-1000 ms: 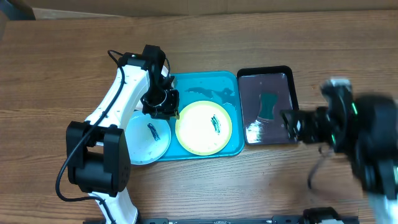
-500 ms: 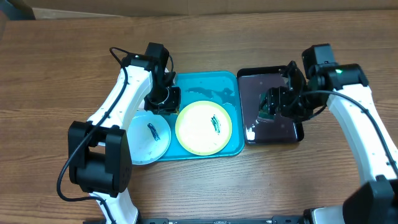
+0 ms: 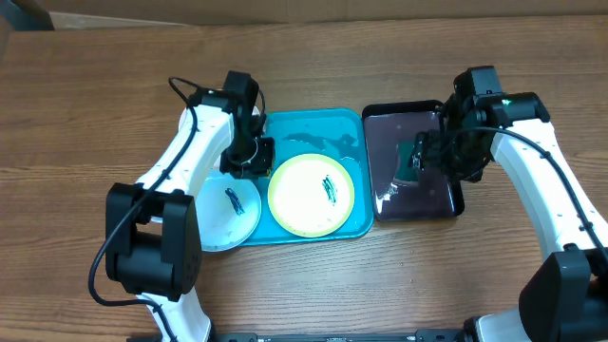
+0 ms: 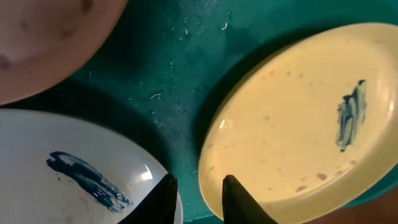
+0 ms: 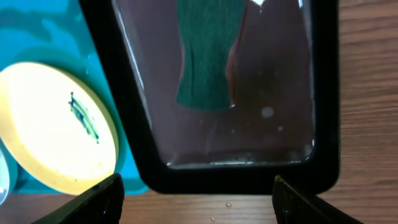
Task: Clean dirty plates on tray and stack at the side
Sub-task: 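Reach the right gripper into the black tray toward the green sponge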
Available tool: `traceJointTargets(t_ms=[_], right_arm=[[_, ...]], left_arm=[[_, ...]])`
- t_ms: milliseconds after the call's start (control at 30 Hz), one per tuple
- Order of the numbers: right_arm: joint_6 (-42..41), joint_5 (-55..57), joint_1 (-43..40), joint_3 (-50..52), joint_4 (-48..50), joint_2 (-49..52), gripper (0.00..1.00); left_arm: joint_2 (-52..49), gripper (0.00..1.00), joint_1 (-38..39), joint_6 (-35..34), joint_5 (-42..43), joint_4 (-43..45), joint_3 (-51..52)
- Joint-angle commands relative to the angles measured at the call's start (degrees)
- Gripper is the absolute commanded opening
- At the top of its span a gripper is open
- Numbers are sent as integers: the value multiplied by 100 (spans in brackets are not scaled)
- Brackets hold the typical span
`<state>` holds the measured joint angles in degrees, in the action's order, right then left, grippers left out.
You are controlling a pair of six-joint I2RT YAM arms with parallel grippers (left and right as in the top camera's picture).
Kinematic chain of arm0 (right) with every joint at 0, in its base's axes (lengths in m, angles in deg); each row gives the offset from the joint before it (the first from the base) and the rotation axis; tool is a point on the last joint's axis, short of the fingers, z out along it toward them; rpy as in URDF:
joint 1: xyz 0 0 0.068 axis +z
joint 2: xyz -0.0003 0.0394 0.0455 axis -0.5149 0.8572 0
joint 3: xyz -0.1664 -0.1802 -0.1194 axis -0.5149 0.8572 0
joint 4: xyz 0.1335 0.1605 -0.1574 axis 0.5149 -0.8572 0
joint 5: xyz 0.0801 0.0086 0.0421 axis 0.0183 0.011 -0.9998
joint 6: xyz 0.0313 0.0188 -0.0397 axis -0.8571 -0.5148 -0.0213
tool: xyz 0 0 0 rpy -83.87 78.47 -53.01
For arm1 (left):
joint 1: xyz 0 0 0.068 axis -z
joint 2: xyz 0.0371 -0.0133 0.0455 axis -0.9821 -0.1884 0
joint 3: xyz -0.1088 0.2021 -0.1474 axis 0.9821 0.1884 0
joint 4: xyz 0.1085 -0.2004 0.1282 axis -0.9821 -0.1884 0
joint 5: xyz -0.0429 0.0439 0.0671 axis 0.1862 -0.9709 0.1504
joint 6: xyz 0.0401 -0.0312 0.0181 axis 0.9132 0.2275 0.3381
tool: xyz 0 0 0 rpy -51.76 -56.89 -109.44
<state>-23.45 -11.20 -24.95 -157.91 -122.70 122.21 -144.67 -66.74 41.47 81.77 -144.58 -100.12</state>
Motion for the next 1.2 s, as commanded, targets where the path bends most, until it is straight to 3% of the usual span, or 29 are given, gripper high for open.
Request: traceJointTargets(t_ms=[0, 667, 1067, 1167], right_arm=[[-179, 181, 0, -114, 184, 26, 78], [-610, 1040, 505, 1001, 2199, 748, 72], [-651, 1141, 811, 1475, 2798, 896, 71], [-651, 1174, 809, 1709, 3014, 896, 65]], left_arm=[[-57, 27, 48, -179, -70, 166, 313], [-57, 30, 214, -177, 7, 474, 496], [-57, 33, 225, -175, -20, 509, 496], [-57, 34, 225, -175, -20, 492, 496]])
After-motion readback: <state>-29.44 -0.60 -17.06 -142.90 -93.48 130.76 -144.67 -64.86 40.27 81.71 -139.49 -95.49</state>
